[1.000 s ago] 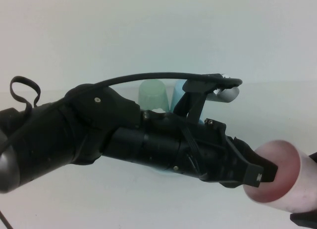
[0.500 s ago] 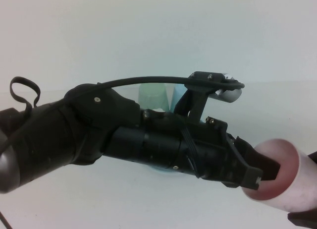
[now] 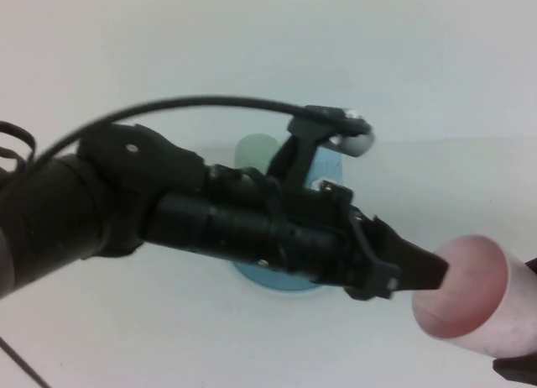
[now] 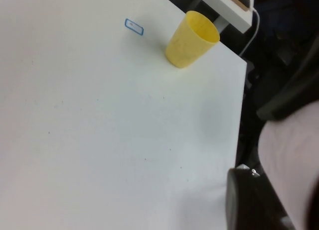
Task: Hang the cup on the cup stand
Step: Adjust the cup with two arms
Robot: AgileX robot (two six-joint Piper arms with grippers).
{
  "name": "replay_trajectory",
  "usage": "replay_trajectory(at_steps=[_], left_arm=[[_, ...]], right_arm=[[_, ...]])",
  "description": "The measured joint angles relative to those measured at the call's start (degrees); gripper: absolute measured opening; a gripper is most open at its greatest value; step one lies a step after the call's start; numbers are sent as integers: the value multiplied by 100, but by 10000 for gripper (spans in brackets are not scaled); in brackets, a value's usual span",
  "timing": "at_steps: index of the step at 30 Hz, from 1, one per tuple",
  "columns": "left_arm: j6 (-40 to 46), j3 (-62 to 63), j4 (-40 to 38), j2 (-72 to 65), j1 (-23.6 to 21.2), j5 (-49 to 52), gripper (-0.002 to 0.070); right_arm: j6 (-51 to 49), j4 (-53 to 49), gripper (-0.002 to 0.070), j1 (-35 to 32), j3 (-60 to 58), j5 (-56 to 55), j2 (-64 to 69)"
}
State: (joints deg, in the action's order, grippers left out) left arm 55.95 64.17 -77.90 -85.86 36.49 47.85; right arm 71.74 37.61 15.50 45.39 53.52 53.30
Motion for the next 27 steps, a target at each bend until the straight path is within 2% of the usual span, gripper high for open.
replay_trajectory(at_steps=[2, 5, 7, 10, 17, 27], left_arm=[[10, 0, 0, 0, -180, 414, 270], [188, 0, -11, 11, -407, 938, 366], [344, 0, -125, 11, -487, 1284, 447], [533, 0, -371, 11, -450, 1651, 521], [561, 295, -313, 11, 49, 1444, 526], [560, 555, 515, -10, 982, 24, 526]], right_arm=[[-68, -202, 554, 0, 0, 0, 0], [-316, -460, 553, 0, 0, 11, 0], [-486, -611, 553, 0, 0, 11, 0], [-754, -784, 553, 0, 0, 11, 0], [-1181, -1115, 553, 0, 0, 11, 0], [-1698, -1445, 553, 0, 0, 11, 0]])
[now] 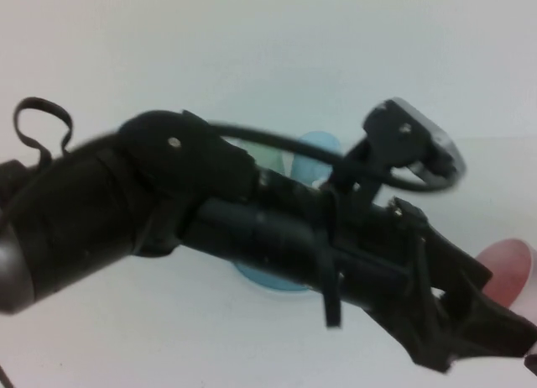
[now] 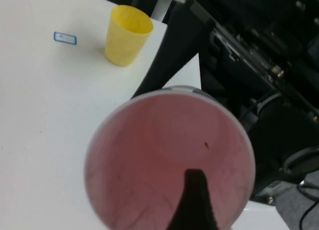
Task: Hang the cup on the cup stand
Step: Adjust the cup with two arms
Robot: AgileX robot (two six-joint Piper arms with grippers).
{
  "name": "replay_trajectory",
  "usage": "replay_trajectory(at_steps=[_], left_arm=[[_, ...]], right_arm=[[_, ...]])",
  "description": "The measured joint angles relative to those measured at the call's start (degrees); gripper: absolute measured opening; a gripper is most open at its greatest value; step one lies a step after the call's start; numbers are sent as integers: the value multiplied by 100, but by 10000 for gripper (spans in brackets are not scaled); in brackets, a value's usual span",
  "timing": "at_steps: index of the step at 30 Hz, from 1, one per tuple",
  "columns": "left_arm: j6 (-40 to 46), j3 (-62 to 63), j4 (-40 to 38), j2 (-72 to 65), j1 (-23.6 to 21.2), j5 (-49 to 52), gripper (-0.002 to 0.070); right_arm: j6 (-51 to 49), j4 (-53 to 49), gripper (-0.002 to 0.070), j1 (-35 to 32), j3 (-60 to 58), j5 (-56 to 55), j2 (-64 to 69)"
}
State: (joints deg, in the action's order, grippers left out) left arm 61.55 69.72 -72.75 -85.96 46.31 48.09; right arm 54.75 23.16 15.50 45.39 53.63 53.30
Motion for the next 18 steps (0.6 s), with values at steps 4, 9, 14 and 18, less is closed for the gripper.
replay_trajectory(at_steps=[4, 9, 14, 18], left_arm=[[0, 0, 188, 2, 311, -672, 526], [0, 0, 167, -116, 427, -812, 526], [-139, 0, -23, -384, 427, -762, 491], [-217, 0, -322, -515, 427, -745, 326]], right_arm=[[-68, -13, 553, 0, 0, 0, 0], [-93, -13, 553, 0, 0, 0, 0], [-92, -13, 553, 0, 0, 0, 3], [-92, -13, 552, 0, 0, 0, 3]])
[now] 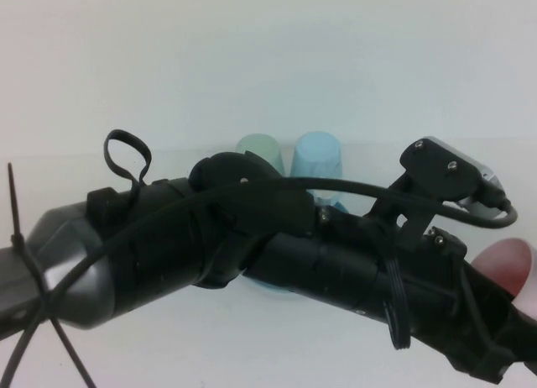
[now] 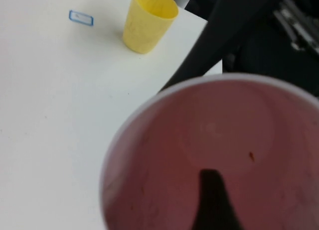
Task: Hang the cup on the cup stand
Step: Adjust the cup with two arms
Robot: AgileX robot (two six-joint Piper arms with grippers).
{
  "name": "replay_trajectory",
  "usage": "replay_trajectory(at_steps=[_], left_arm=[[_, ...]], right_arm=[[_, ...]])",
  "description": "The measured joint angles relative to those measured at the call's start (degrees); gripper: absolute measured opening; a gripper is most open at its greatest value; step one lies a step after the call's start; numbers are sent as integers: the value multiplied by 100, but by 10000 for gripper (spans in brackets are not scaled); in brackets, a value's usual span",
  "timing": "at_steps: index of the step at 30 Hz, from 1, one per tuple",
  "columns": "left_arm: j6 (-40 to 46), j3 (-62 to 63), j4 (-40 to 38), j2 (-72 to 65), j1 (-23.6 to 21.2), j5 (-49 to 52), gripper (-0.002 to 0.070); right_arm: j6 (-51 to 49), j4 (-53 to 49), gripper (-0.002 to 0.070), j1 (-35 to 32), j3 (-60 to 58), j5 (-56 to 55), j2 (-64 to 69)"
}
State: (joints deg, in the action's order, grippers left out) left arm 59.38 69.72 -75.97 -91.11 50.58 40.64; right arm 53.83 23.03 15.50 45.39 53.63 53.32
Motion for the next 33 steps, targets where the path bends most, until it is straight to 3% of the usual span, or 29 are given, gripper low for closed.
replay_trajectory(at_steps=[4, 9, 11, 17, 24, 33], left_arm=[[0, 0, -25, -14, 0, -3, 150], [0, 0, -40, -14, 0, 8, 73], [0, 0, -29, -14, 0, 8, 11], [-114, 0, -345, -14, 0, 163, 0], [-114, 0, -657, -14, -112, 225, 0], [-114, 0, -1280, -14, -791, 915, 0]], right_arm=[[0, 0, 552, 0, 0, 0, 0], [66, -14, 552, 0, 0, 22, 10], [114, -14, 552, 0, 0, 47, 10], [281, -14, 559, 13, 0, 117, 10], [49, -14, 678, 13, 0, -69, 10], [-476, -543, 692, 13, 0, -108, -187]])
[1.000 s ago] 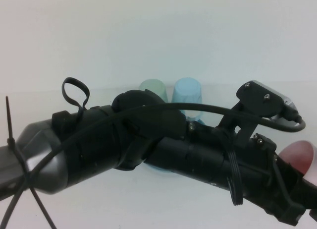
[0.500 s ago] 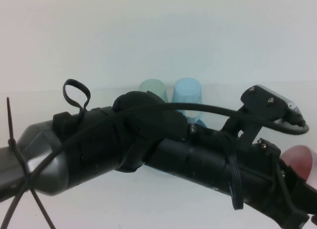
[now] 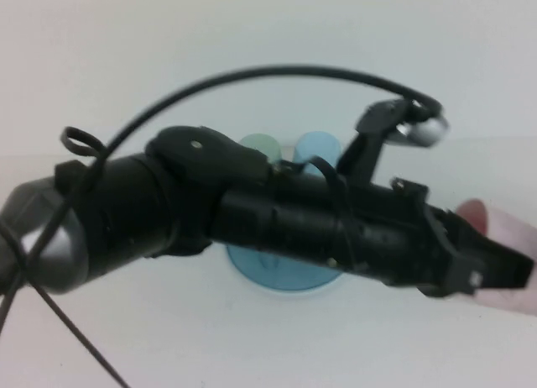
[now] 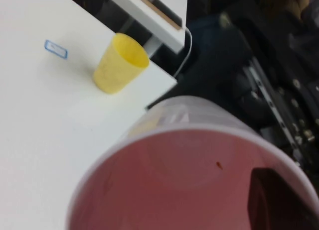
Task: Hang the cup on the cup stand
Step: Adjust the cup with two arms
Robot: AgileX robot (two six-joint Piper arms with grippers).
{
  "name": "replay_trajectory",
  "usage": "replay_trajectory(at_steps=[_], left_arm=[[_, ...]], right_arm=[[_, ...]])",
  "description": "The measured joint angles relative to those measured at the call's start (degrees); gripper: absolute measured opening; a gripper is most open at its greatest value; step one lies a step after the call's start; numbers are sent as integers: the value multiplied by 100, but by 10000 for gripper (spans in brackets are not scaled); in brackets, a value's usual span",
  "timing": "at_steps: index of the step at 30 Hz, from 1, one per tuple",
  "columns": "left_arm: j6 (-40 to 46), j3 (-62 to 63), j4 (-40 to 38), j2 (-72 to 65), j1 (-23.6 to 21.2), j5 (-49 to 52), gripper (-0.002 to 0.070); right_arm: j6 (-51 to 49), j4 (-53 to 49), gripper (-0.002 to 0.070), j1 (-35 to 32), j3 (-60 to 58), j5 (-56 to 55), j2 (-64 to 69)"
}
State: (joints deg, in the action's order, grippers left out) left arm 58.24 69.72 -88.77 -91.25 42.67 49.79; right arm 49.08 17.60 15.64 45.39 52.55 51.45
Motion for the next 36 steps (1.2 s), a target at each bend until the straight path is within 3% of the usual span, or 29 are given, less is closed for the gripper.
replay_trajectory(at_steps=[7, 11, 15, 29, 36], left_arm=[[10, 0, -999, -145, -610, 457, 1], [10, 0, -1631, -439, -913, 928, 1], [-500, 0, -1629, -798, -1039, 1144, 0], [-886, 0, -1629, -1226, -1039, 1279, 0], [-2172, 0, -1629, -1226, -1039, 531, 0]], right_arm=[[-1377, -435, 693, 0, 0, 0, -615], [-1992, -189, 693, 0, -195, 0, -1070], [-2351, 369, 693, 0, -705, -68, -1531], [-2439, 3942, 693, 0, -2888, -1430, -2895], [-1430, 6472, 693, 0, -3838, -2056, -2958]])
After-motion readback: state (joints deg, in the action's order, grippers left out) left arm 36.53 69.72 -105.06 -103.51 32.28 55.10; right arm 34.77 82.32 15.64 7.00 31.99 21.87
